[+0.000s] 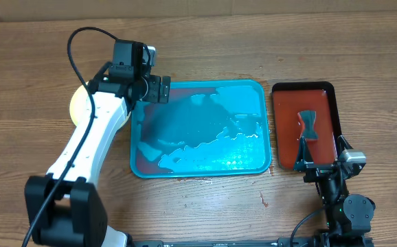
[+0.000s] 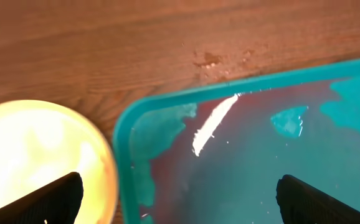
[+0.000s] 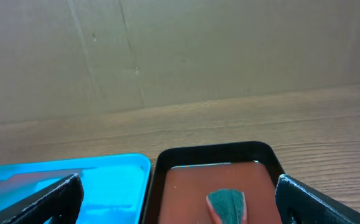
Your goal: Clean dirty plates on tray and stack at the side
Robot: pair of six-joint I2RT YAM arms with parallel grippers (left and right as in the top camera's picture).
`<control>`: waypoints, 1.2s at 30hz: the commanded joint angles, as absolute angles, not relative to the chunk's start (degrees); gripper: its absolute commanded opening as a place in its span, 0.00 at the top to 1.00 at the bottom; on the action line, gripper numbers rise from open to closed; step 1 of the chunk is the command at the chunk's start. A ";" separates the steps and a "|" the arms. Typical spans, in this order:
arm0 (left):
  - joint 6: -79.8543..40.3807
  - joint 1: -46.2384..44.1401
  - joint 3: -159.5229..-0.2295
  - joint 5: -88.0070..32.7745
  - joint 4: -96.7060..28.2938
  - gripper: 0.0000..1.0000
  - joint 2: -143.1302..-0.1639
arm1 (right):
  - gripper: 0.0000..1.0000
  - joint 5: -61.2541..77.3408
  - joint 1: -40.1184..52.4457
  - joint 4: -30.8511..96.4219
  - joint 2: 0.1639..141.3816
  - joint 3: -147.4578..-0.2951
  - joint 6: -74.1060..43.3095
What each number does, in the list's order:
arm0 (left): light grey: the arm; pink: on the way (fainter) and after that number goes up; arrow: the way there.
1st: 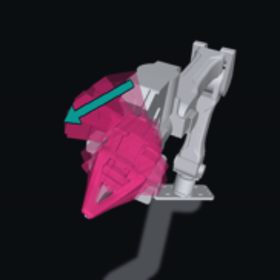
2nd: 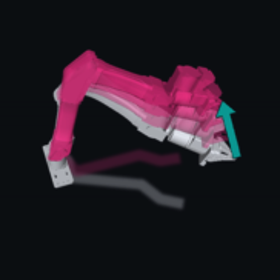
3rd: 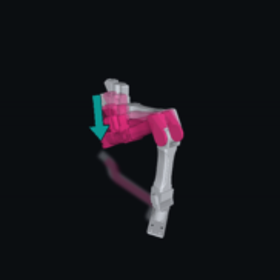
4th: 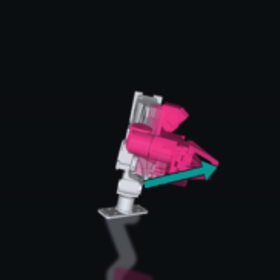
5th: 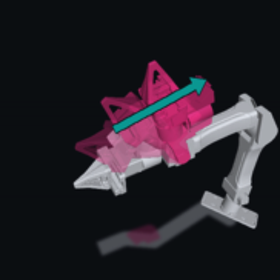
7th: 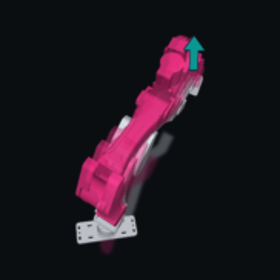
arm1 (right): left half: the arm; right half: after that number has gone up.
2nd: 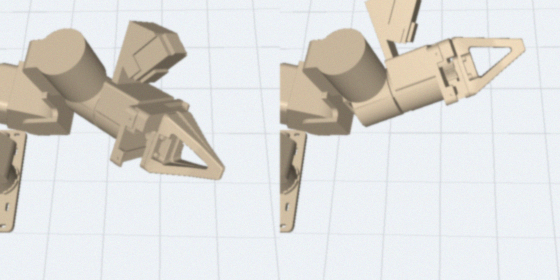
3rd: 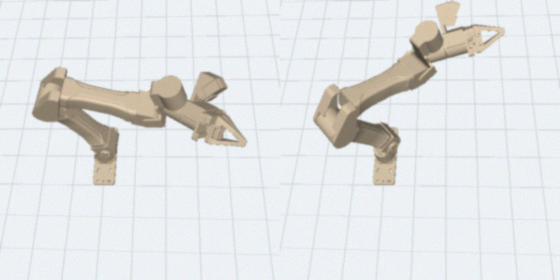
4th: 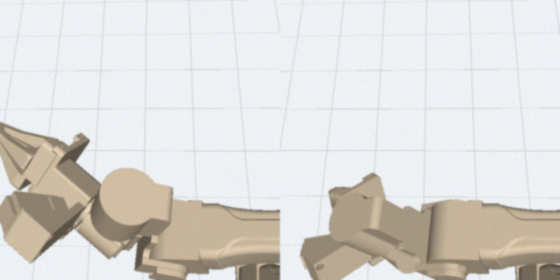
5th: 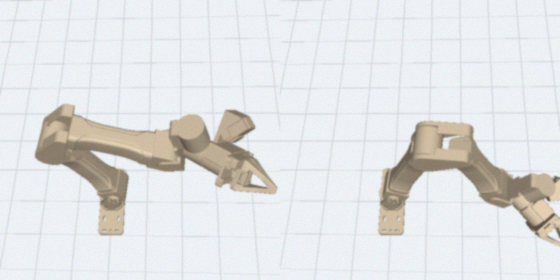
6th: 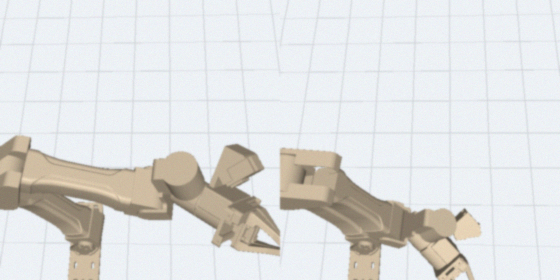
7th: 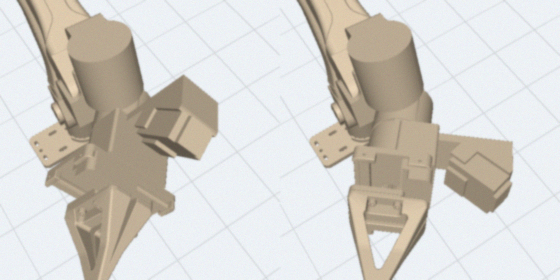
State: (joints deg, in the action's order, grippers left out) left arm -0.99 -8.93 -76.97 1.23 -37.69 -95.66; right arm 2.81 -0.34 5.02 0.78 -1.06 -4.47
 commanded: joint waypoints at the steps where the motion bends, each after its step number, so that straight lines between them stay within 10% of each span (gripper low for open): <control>1: 0.30 -8.97 -77.95 6.42 -38.04 0.00 -88.25 | 0.00 3.31 -0.34 4.62 0.16 -0.45 -4.56; 19: 6.81 5.02 -29.74 -6.26 -0.01 0.00 -41.30 | 0.00 3.31 -0.34 4.62 0.16 -0.47 -4.56; 36: 10.72 4.75 -0.47 -5.37 3.22 0.00 -4.93 | 0.00 3.31 -0.34 4.62 0.16 -0.45 -4.56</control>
